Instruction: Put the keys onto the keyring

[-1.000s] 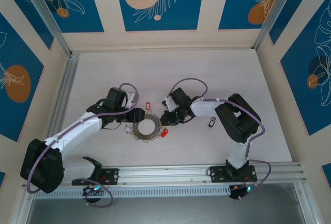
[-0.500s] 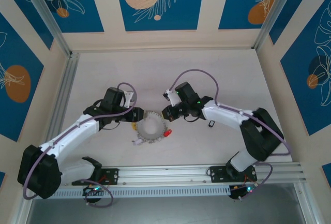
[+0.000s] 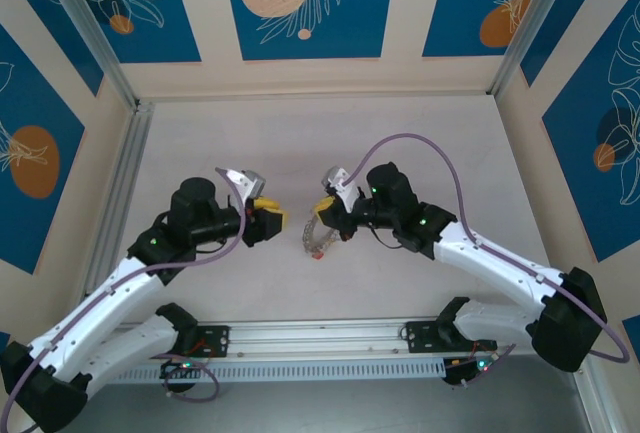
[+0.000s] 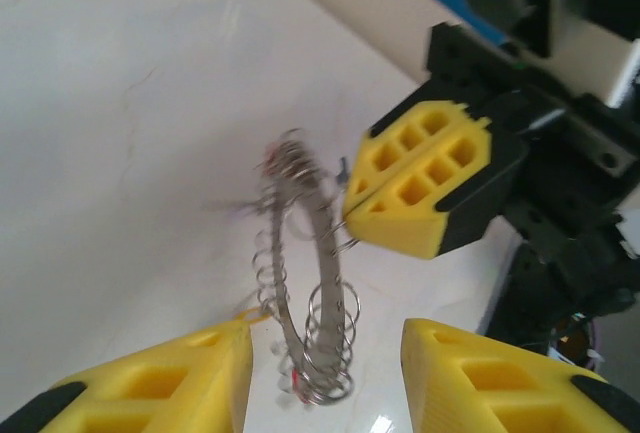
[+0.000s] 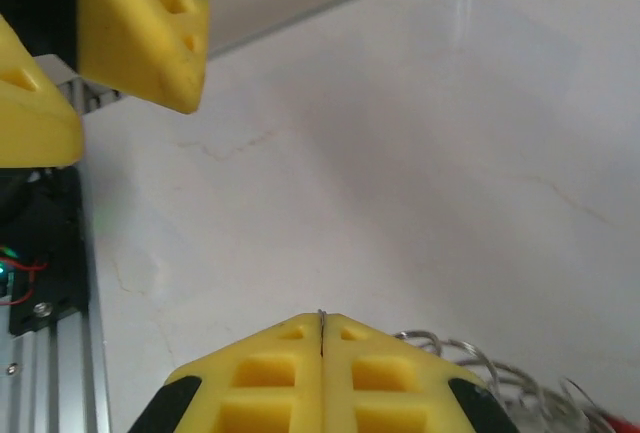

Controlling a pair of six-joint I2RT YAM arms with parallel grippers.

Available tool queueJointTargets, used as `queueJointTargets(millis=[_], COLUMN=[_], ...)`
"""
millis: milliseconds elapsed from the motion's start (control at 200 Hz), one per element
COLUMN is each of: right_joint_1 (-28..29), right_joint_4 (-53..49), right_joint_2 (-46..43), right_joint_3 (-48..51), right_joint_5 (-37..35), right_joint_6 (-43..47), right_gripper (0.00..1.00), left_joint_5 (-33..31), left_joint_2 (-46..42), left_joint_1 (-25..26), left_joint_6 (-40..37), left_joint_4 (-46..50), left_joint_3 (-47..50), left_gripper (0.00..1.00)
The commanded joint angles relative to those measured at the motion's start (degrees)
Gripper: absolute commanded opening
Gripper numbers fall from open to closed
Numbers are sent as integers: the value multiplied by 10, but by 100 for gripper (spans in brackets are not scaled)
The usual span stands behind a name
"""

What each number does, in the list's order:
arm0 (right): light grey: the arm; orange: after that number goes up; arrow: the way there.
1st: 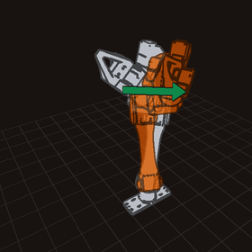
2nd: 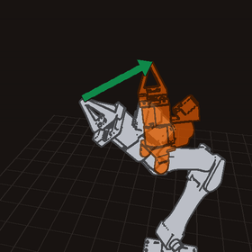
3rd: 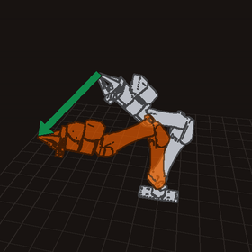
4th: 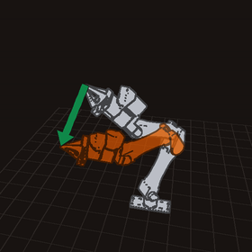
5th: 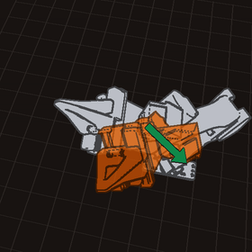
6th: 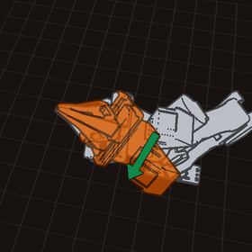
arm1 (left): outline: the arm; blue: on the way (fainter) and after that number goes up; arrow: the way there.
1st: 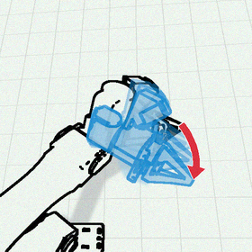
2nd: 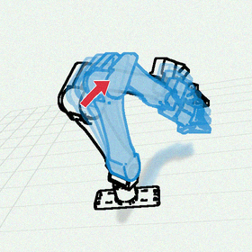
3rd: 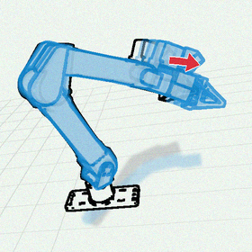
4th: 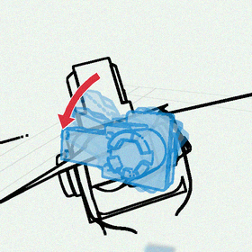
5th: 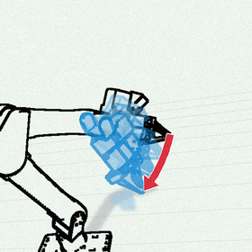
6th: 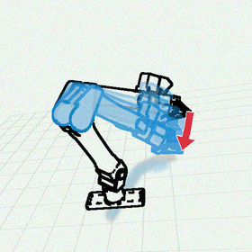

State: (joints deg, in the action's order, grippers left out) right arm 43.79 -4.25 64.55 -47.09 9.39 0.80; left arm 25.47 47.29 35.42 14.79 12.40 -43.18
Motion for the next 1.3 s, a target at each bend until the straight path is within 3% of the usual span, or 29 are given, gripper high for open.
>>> queueJointTargets(millis=[0, 350, 515, 1105, 1296], right_joint_1=[2, -42, -59, -58, -57], right_joint_4=[24, 129, 191, 280, 287], right_joint_2=[-14, -46, -52, -50, -50], right_joint_3=[-10, 10, 30, 62, 66], right_joint_5=[75, 229, 258, 285, 288], right_joint_6=[33, -66, -121, -195, -198], right_gripper=[0, 0, 0, 0, 0], left_joint_5=[50, 138, 169, 99, 100], left_joint_2=[9, 38, 29, 55, 62], left_joint_1=[8, 23, 25, 65, 65], left_joint_6=[-36, -33, -7, -48, -43], left_joint_4=[-32, -79, -124, -130, -156], left_joint_3=[-18, -26, -6, -18, -16], left_gripper=[43, 37, 36, 32, 25])
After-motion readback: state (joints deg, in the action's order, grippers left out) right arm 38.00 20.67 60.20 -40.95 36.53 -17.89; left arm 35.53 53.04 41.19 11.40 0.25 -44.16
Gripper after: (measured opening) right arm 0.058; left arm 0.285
